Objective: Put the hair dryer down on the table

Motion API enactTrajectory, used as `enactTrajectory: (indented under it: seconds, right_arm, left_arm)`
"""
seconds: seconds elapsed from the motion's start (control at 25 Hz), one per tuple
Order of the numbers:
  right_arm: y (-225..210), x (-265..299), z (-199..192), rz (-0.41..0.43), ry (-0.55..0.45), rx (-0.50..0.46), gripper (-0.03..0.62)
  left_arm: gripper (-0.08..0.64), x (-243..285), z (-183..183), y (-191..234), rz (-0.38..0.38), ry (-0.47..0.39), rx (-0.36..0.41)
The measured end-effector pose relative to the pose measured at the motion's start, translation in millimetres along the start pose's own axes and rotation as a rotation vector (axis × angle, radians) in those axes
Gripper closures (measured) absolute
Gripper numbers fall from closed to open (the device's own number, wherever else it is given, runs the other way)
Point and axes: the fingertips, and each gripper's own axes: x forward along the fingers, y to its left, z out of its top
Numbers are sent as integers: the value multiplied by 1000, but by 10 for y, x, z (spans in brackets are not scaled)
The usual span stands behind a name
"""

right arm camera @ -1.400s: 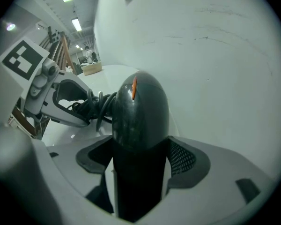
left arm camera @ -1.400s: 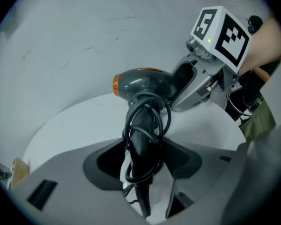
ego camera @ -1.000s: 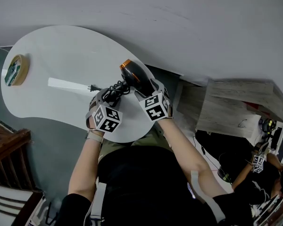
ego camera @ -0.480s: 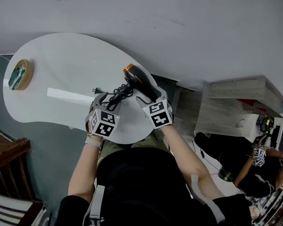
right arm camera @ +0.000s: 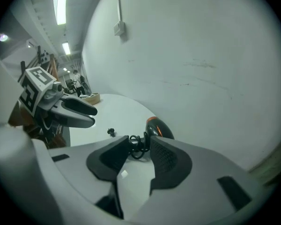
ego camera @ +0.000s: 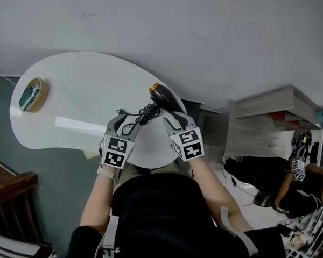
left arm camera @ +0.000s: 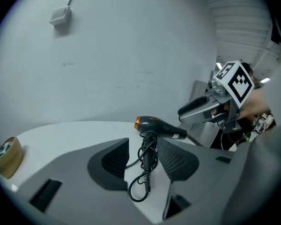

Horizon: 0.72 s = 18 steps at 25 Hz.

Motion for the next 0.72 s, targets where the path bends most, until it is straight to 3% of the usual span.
enactTrajectory:
  seconds: [0.2, 0.44, 0.72]
  right_arm:
    - [222, -328, 296, 2, -88, 22, 503]
    - [560, -640, 647, 19, -184, 14, 537]
    - [887, -972, 1006, 29, -280, 6, 541]
  left_arm:
    - [442, -416, 185, 136, -13, -106, -56]
    - [525, -826, 398, 210, -42, -207, -67]
    - [549, -1254, 666, 210, -101, -313, -69]
